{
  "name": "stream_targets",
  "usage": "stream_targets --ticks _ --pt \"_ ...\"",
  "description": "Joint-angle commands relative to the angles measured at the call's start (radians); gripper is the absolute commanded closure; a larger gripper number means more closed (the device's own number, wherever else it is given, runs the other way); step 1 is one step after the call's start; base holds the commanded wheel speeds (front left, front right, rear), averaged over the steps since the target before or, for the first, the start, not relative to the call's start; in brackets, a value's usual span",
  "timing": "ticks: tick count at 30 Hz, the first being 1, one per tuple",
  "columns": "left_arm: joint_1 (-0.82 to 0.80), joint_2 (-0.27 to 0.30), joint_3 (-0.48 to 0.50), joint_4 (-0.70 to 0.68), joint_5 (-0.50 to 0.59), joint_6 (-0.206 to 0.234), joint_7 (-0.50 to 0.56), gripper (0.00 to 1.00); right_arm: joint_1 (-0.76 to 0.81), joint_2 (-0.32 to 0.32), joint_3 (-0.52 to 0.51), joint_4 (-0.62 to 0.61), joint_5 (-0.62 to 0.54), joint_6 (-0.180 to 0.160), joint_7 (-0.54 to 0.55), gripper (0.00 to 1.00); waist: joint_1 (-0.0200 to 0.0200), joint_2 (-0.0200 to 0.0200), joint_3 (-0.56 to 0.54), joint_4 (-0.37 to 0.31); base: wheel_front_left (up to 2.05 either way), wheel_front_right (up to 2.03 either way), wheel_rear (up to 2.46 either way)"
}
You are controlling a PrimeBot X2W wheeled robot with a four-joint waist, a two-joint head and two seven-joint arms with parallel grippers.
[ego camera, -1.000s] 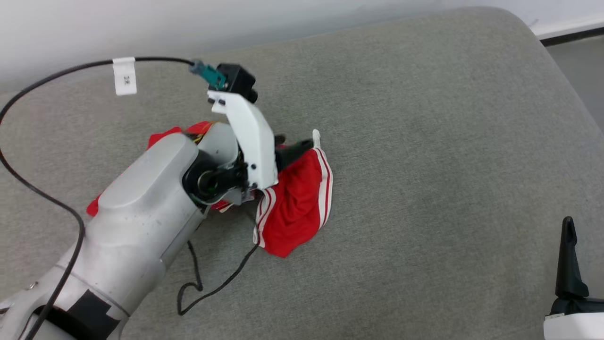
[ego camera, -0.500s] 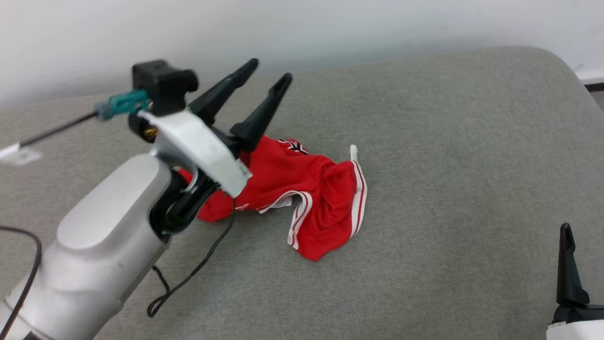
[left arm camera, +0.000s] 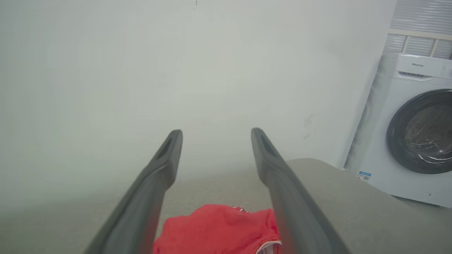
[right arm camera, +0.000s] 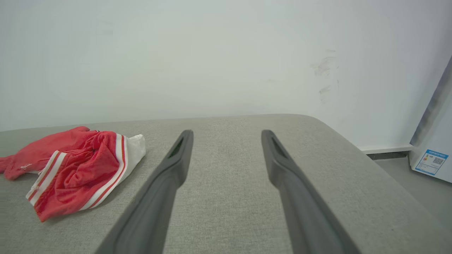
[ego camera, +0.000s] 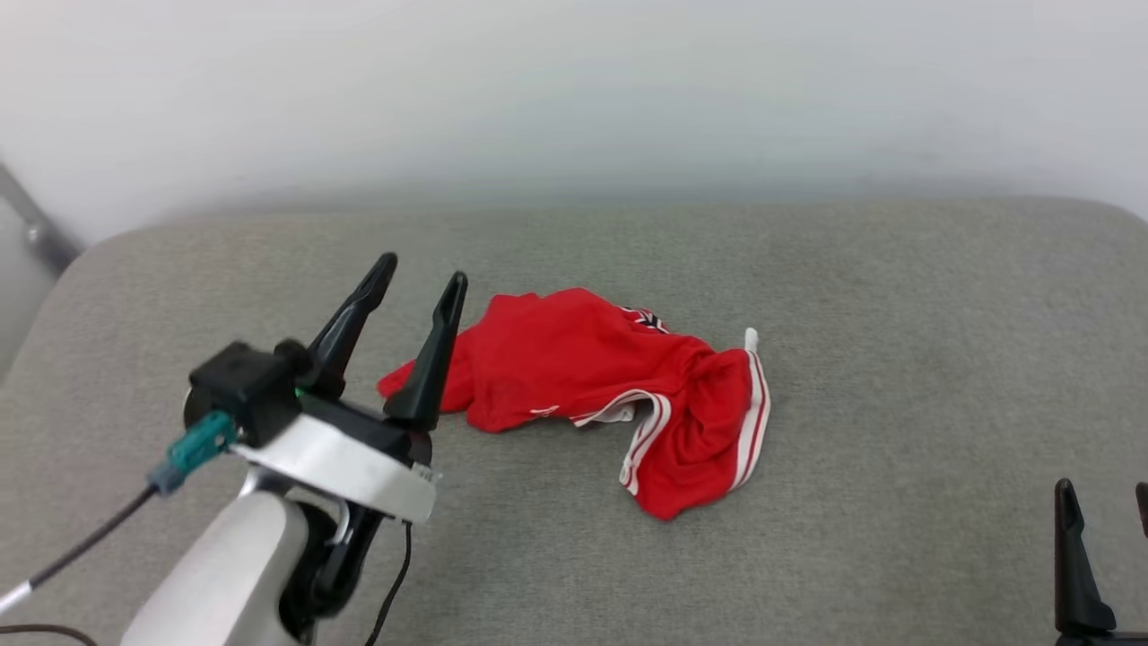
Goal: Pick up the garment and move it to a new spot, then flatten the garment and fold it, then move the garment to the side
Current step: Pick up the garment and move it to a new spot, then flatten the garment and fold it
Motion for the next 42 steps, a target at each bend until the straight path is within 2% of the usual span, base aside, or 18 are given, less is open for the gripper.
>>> stream_targets --ticks 1,7,10,13,15,17,19,21,28,34,42 --pt "0.045 -0.016 0.031 -0.021 0.043 -0.009 -0.002 0.00 0.011 -0.001 0.003 -0.001 -0.004 -0.001 -0.002 0.00 0.0001 0.0000 -0.022 0.032 0.00 0.00 0.00" --pt "0.230 -0.087 0.162 -0.068 0.218 -0.060 -0.002 0.00 0.033 0.009 0.000 0.000 -0.009 -0.001 -0.002 0.00 0.0001 0.0000 -0.041 0.072 0.00 0.00 0.00" --pt "0.287 -0.121 0.205 -0.072 0.250 -0.071 -0.002 0.00 0.042 0.015 0.002 0.000 -0.010 -0.001 -0.002 0.00 0.0001 0.0000 -0.048 0.081 0.00 0.00 0.00" --pt "0.361 -0.168 0.292 -0.112 0.315 -0.079 -0.002 0.00 0.050 0.019 0.001 -0.002 -0.011 -0.001 -0.002 0.00 0.0001 0.0000 -0.056 0.088 0.00 0.00 0.00" --pt "0.425 -0.169 0.323 -0.129 0.390 -0.085 -0.002 0.00 0.057 0.027 -0.005 -0.004 -0.005 -0.001 -0.002 0.00 0.0001 0.0000 -0.061 0.091 0.00 0.00 0.00" --pt "0.464 -0.213 0.374 -0.165 0.418 -0.083 -0.003 0.00 0.067 0.032 -0.009 -0.007 -0.004 -0.001 -0.002 0.00 0.0001 0.0000 -0.066 0.098 0.00 0.00 0.00" --pt "0.521 -0.230 0.399 -0.181 0.457 -0.092 -0.002 0.00 0.074 0.038 -0.016 -0.011 -0.003 -0.001 -0.002 0.00 0.0001 0.0000 -0.069 0.104 0.00 0.00 0.00" --pt "0.560 -0.267 0.431 -0.201 0.468 -0.096 -0.003 0.00 0.082 0.045 -0.020 -0.016 -0.004 -0.001 -0.002 0.00 0.0001 0.0000 -0.069 0.111 0.00 0.00 0.00" --pt "0.630 -0.327 0.480 -0.224 0.510 -0.117 -0.003 0.00 0.102 0.058 -0.029 -0.021 -0.007 -0.001 -0.002 0.00 0.0001 0.0000 -0.066 0.124 0.00 0.00 0.00" --pt "0.629 -0.348 0.489 -0.214 0.515 -0.121 -0.003 0.00 0.096 0.059 -0.021 -0.022 -0.004 -0.001 -0.002 0.00 0.0001 0.0000 -0.059 0.126 0.00 0.00 0.00" --pt "0.616 -0.337 0.482 -0.201 0.497 -0.122 -0.003 0.00 0.086 0.046 0.004 -0.025 -0.001 -0.001 -0.002 0.00 0.0001 0.0000 -0.050 0.119 0.00 0.00 0.00"
